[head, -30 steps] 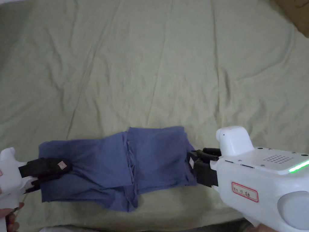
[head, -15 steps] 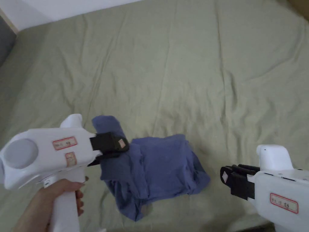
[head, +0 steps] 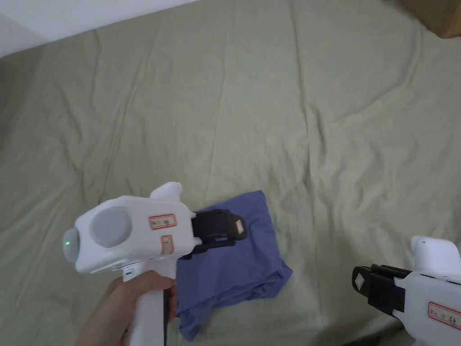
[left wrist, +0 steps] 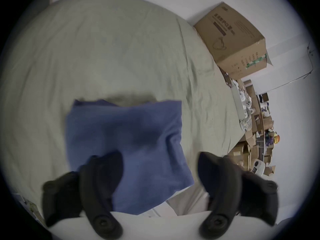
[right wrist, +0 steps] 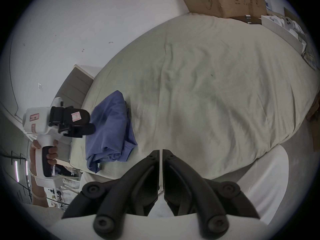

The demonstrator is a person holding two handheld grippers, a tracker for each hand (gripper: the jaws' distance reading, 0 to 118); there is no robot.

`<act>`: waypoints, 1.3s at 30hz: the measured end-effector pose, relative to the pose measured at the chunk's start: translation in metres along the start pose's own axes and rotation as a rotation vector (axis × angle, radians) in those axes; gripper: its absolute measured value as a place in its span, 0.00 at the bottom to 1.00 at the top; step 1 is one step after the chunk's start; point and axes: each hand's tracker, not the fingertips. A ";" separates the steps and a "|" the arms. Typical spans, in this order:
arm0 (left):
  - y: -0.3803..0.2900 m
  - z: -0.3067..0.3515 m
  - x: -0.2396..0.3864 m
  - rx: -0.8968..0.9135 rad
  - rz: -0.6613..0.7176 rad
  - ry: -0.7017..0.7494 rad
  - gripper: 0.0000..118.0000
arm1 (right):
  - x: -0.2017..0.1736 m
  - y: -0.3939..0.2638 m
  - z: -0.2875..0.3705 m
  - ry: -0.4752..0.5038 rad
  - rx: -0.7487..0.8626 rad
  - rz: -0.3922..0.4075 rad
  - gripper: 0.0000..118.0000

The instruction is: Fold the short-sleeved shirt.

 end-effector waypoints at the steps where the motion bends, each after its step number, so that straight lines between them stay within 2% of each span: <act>1: 0.001 0.008 -0.003 0.032 -0.012 0.017 0.44 | 0.000 0.000 -0.001 -0.003 -0.002 0.002 0.04; 2: 0.002 0.011 -0.004 0.045 -0.027 0.044 0.16 | -0.001 0.000 -0.003 -0.006 -0.003 0.003 0.04; 3: 0.001 0.012 -0.006 0.056 -0.035 0.096 0.05 | -0.001 0.000 -0.005 -0.006 -0.006 0.004 0.04; 4: 0.000 0.012 -0.008 0.062 -0.038 0.125 0.05 | -0.002 0.000 -0.006 -0.003 -0.010 0.006 0.04; 6: -0.002 0.004 -0.009 0.043 -0.029 0.087 0.02 | -0.009 -0.001 -0.008 0.003 -0.018 0.011 0.04; 9: -0.009 -0.025 0.001 0.007 -0.004 -0.052 0.00 | -0.015 -0.001 -0.009 0.005 -0.029 0.033 0.04; 13: -0.023 -0.079 0.031 -0.106 -0.151 -0.008 0.00 | -0.020 0.000 -0.007 -0.004 -0.035 0.058 0.04; 17: -0.031 -0.097 0.045 -0.150 -0.152 -0.053 0.00 | -0.025 0.001 -0.001 -0.014 -0.032 0.064 0.04; 19: -0.031 -0.091 0.046 -0.138 -0.139 -0.048 0.00 | -0.030 0.002 0.001 -0.020 -0.034 0.078 0.04; 22: -0.032 -0.059 0.035 -0.073 -0.104 -0.176 0.00 | -0.042 0.008 -0.001 -0.021 -0.044 0.116 0.04; 24: -0.032 -0.031 0.019 0.000 -0.088 -0.195 0.00 | -0.054 0.014 -0.005 -0.011 -0.051 0.151 0.04; 30: -0.044 0.039 -0.068 0.174 0.065 -0.201 0.00 | -0.112 0.040 -0.039 0.083 -0.091 0.311 0.04; 32: -0.052 0.050 -0.099 0.184 0.126 -0.206 0.00 | -0.135 0.047 -0.056 0.073 -0.113 0.379 0.04; 33: -0.057 0.054 -0.114 0.184 0.139 -0.232 0.06 | -0.146 0.049 -0.066 0.062 -0.120 0.416 0.04; 34: -0.062 0.056 -0.125 0.184 0.156 -0.270 0.18 | -0.147 0.052 -0.079 0.050 -0.134 0.451 0.04; 36: -0.068 0.050 -0.146 0.155 0.202 -0.299 0.72 | -0.155 0.052 -0.108 -0.038 -0.188 0.506 0.04; 37: -0.070 0.045 -0.153 0.136 0.217 -0.303 0.88 | -0.154 0.050 -0.122 -0.103 -0.210 0.525 0.04; 38: -0.071 0.039 -0.160 0.133 0.228 -0.315 0.93 | -0.148 0.047 -0.136 -0.140 -0.235 0.538 0.04; 39: -0.071 0.032 -0.164 0.135 0.235 -0.319 0.92 | -0.145 0.044 -0.142 -0.161 -0.250 0.547 0.04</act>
